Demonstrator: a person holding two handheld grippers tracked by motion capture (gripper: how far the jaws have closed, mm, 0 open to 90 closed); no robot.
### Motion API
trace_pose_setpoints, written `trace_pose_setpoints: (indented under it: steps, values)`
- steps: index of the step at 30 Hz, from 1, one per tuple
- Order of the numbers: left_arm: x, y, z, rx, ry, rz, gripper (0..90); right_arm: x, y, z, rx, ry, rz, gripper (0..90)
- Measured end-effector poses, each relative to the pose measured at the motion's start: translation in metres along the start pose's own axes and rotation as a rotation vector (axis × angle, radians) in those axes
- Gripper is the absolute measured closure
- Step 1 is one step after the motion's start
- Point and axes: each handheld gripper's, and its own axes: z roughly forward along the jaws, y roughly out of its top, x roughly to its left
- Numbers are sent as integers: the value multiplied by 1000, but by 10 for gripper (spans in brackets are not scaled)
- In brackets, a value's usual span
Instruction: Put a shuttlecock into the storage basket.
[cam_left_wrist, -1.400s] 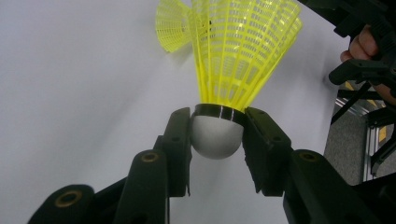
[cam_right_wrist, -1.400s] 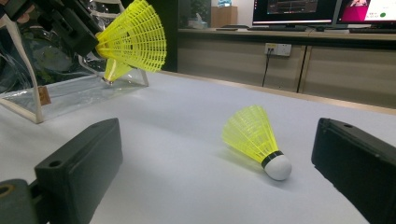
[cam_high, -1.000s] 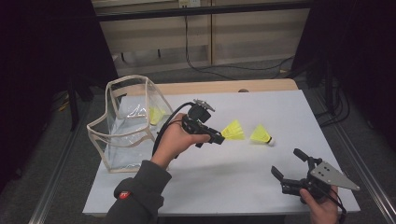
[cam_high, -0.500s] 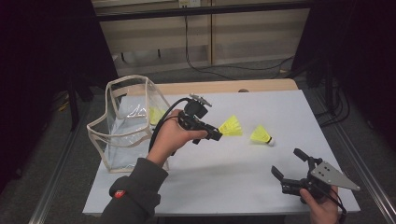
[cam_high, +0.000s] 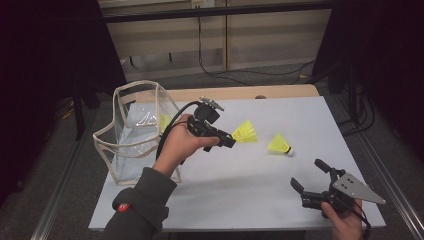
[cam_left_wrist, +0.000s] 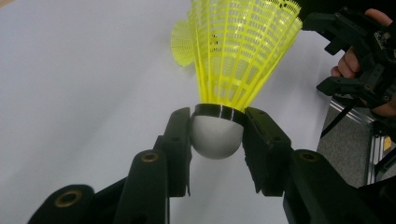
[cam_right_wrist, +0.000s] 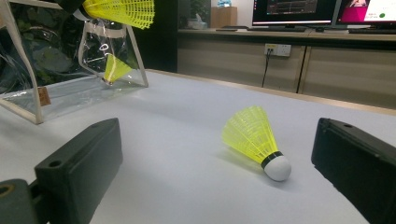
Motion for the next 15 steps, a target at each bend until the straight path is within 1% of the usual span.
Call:
trace_pose_setpoints:
  steps: [1,2,3,4,5,6,8,9,10,11,13,14,15]
  values:
    - [0,1,-1,5,5,2,631,0,0,0,3,0,1,18]
    - [0,1,-2,0,4,-6,631,0,0,0,4,1,4,18]
    - [0,1,-3,3,7,-3,631,0,0,0,3,2,2,18]
    - [0,1,-4,-1,7,-11,631,0,0,0,4,0,2,18]
    - [0,2,-5,2,10,-2,631,0,0,0,3,0,1,19]
    - [0,2,-5,-6,6,-9,631,0,0,0,3,0,2,18]
    - [1,2,-7,-2,6,-1,631,0,0,0,2,1,2,18]
    - [0,3,-9,-5,12,-8,631,0,0,0,1,1,3,18]
    - [1,3,-9,-3,10,-2,631,1,0,0,3,1,3,18]
    - [1,3,-10,-8,11,-11,631,1,0,1,2,2,3,18]
    - [1,3,-12,-1,14,-10,631,1,0,1,2,3,2,18]
    - [1,4,-12,-8,14,-23,631,1,0,1,2,4,2,18]
    - [2,4,-13,2,17,-11,631,1,0,1,1,4,1,18]
